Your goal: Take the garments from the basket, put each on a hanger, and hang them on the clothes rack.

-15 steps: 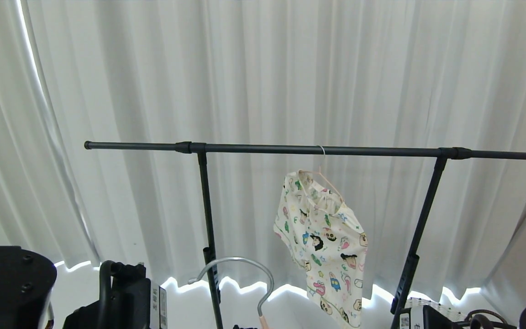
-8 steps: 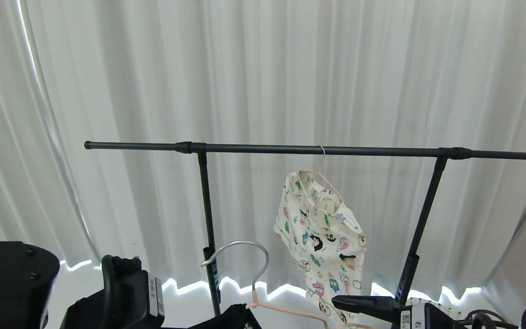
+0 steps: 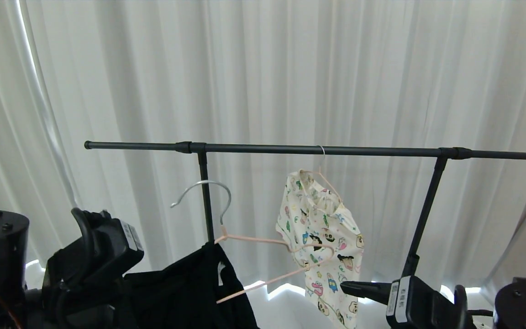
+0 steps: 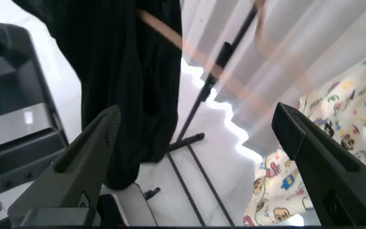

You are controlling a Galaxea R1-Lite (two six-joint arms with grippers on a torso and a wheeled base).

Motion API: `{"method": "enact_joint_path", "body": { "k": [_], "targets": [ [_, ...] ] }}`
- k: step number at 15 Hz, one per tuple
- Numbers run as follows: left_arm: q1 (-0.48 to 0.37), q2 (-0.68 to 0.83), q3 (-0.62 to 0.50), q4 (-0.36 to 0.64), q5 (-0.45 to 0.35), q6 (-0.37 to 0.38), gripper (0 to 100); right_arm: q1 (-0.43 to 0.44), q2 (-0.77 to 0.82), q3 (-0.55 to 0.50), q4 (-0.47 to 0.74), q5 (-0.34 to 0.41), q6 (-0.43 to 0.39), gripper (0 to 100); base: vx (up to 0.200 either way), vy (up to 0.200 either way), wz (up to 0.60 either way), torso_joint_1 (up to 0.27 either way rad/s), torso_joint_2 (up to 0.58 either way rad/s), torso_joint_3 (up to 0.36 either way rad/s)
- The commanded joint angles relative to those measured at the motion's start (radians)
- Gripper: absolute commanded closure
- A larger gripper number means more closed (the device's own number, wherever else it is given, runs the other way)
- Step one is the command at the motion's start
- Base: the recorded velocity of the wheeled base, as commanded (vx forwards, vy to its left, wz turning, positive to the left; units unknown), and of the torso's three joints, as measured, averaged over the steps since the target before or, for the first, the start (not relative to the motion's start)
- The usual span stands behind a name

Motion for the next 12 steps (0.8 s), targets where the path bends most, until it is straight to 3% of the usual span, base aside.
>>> {"method": "enact_joint_path", "body": {
  "k": [1,5,12],
  "targets": [
    [0.012,0.001,-0.013,-0.045,0.000,0.000,100,-0.011,0.054,-0.031,0.000,0.001,0.033,0,0.000,0.000,0.00,0.000,0.00,0.000],
    [0.012,-0.007,-0.055,-0.101,0.050,-0.009,100,-0.014,0.186,-0.196,0.000,-0.004,0.188,0,0.000,0.000,0.00,0.000,0.00,0.000],
    [-0.025,-0.020,-0.092,-0.103,0.049,0.002,100,-0.071,0.339,-0.288,0.000,-0.100,0.198,0,0.000,0.000,0.00,0.000,0.00,0.000]
  ]
}}
